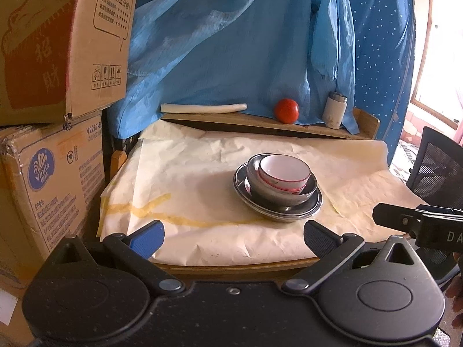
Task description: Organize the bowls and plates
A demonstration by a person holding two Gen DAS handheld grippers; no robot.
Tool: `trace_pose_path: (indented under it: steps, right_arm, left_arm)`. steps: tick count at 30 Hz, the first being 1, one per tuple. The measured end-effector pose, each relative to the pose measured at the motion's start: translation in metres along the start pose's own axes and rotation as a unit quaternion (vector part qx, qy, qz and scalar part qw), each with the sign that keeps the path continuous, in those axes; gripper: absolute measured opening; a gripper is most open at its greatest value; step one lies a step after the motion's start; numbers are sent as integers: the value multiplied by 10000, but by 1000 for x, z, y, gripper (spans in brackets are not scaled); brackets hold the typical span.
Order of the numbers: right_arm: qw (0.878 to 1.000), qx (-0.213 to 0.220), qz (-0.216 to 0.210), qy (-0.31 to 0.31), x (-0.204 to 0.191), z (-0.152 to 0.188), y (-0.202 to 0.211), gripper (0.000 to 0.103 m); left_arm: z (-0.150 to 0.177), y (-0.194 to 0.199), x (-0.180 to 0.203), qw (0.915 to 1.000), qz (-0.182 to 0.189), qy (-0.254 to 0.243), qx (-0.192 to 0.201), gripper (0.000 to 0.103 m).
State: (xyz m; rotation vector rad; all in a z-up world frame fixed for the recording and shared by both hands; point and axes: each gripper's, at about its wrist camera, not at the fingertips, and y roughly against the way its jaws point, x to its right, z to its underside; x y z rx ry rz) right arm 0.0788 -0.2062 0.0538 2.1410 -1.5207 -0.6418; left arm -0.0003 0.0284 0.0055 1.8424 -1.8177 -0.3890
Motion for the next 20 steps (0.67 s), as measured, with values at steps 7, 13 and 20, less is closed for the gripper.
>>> trace_pose_path:
  steps: [7, 13, 20]
  right_arm:
    - [10000, -50, -40, 66, 0, -2, -6, 103]
    - [9999, -109, -50, 80, 0, -4, -11, 103]
    - [9998, -187, -58, 72, 3, -4, -20, 103]
  left_arm:
    - [0, -3, -2, 10000, -69, 42, -20, 102]
    - [0, -8, -4, 9999, -78, 92, -83, 102]
    - [-2, -14, -5, 9998, -97, 70, -138, 102]
